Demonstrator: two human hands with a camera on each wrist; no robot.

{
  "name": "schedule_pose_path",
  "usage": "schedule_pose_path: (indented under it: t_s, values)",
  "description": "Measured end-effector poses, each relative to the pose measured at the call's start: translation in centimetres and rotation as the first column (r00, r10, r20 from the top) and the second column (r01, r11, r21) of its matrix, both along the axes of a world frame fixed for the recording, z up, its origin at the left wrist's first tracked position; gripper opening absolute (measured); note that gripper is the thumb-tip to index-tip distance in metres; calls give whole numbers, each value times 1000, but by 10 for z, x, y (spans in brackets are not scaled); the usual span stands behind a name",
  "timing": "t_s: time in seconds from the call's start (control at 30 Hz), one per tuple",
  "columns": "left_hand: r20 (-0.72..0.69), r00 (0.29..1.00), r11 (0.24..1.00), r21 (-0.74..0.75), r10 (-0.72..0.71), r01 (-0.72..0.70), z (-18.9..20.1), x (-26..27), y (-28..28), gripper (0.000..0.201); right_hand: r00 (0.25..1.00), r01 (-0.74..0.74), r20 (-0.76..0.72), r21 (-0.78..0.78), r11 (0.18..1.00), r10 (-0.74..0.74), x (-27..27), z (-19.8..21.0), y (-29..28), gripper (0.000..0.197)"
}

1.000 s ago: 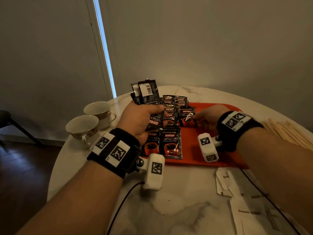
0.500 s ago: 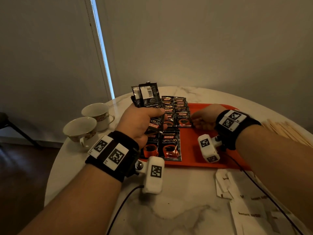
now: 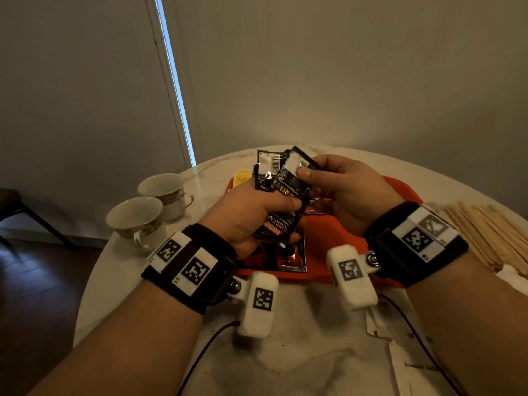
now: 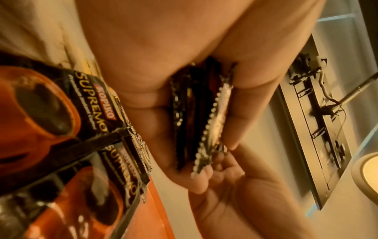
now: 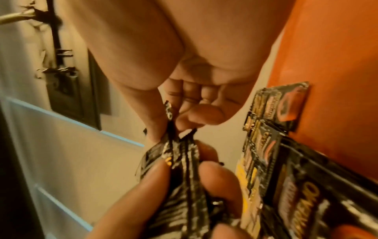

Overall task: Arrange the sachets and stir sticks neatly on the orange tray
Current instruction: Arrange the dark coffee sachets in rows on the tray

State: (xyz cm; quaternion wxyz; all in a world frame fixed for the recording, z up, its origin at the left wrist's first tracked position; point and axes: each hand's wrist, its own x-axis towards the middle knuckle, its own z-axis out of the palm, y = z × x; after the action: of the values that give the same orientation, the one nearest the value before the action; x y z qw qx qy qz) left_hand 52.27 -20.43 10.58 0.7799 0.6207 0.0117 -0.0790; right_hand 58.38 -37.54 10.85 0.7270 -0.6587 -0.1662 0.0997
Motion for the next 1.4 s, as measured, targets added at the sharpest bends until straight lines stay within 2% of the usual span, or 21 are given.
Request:
schedule_pose_path:
  t_s: [0.13,0.23,0.3,0.37,0.47,0.57,0.63,0.7,0.77,0.83,0.87,1.0,1.07,1.2,1.3,1.4]
  values:
    - [-84,991,988,-105,105,-114,2,4,4,32,989,142,32,107,984,-146,2,0,-6,15]
    - [-125,969,964,-135,213,-230,1,8,9,26,961,195,151,218,956,-230,2,10,-11,21]
    - [-130,953,941,-165,275,-294,0,11,9,29,922,199,320,92,976,-218,-2,12,-8,25]
    - [-119,941,916,-218,317,-337,1,11,8,31,890,203,431,-85,975,-148,-8,13,-2,20]
    - [-87,947,905,-278,310,-322,5,7,8,35,903,139,429,-254,957,-17,-17,14,4,17]
    - [-11,964,934,-243,267,-262,6,2,6,37,905,84,415,-398,913,98,-19,14,5,21]
    - [25,968,950,-196,251,-242,4,1,6,30,920,62,377,-405,912,104,-20,14,5,16]
    - [32,965,950,-186,261,-251,2,2,7,31,946,88,323,-324,942,22,-17,12,5,17]
    - [79,966,960,-155,246,-232,0,2,7,36,971,103,232,-204,973,-54,-11,10,3,30]
    - [130,973,978,-104,192,-179,0,1,6,39,993,73,105,-108,991,-62,-6,8,1,46]
    - [141,976,985,-79,166,-156,1,0,5,39,998,55,36,-79,995,-53,-5,7,1,45]
    - [118,984,990,-45,135,-131,0,-1,3,41,988,70,-137,-6,998,-70,-3,6,-1,6]
    - [91,984,986,-70,155,-149,0,0,3,40,987,78,-143,20,997,-75,-2,6,-3,4]
    - [52,978,977,-88,201,-196,-3,3,3,30,996,7,-88,-39,999,-10,-4,7,-2,13]
    - [41,962,959,-97,270,-265,-5,7,5,25,980,153,-127,-13,988,-153,9,2,-6,14]
    - [26,943,937,-120,333,-327,-3,9,8,27,893,346,-291,-38,937,-342,31,-11,-21,9]
